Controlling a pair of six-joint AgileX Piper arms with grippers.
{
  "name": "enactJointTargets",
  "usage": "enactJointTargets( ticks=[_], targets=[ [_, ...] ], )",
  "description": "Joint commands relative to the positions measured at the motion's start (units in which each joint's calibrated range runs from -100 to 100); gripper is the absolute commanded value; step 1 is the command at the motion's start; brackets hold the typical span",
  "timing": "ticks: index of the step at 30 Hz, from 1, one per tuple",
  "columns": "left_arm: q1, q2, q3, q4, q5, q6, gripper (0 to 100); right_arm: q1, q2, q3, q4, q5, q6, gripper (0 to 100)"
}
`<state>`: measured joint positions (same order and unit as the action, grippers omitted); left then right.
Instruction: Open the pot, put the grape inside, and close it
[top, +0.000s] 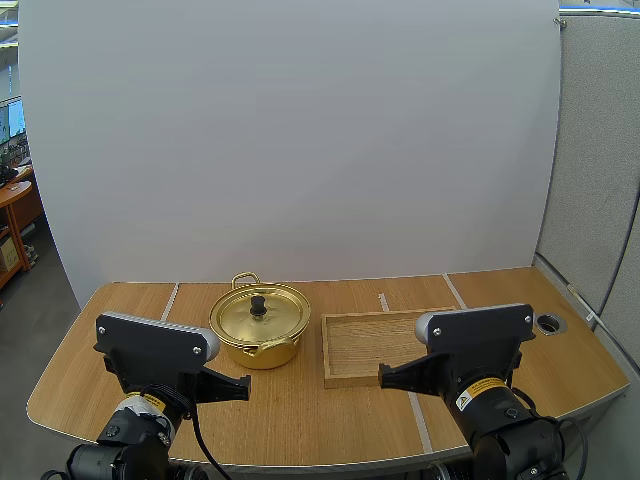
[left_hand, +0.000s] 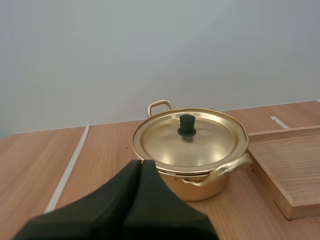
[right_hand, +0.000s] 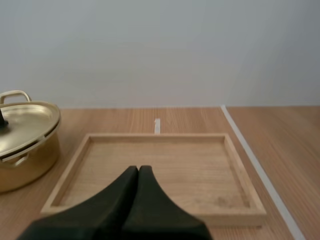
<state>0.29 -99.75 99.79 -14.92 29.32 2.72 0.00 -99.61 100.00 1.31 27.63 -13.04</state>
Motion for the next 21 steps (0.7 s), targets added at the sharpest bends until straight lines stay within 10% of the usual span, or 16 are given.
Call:
enactJointTargets(
  ticks=[1,21],
  targets=[
    [0.21,-0.3,0.2,-1.1,2.1,-1.1,0,-0.2,-0.4,0.0,0.2,4.1,-0.3,0],
    [1.10,-0.3,0.2,0.1,1.8,-4.5,0,-0.2,-0.4,0.0,0.2,4.0,0.4,0]
  ],
)
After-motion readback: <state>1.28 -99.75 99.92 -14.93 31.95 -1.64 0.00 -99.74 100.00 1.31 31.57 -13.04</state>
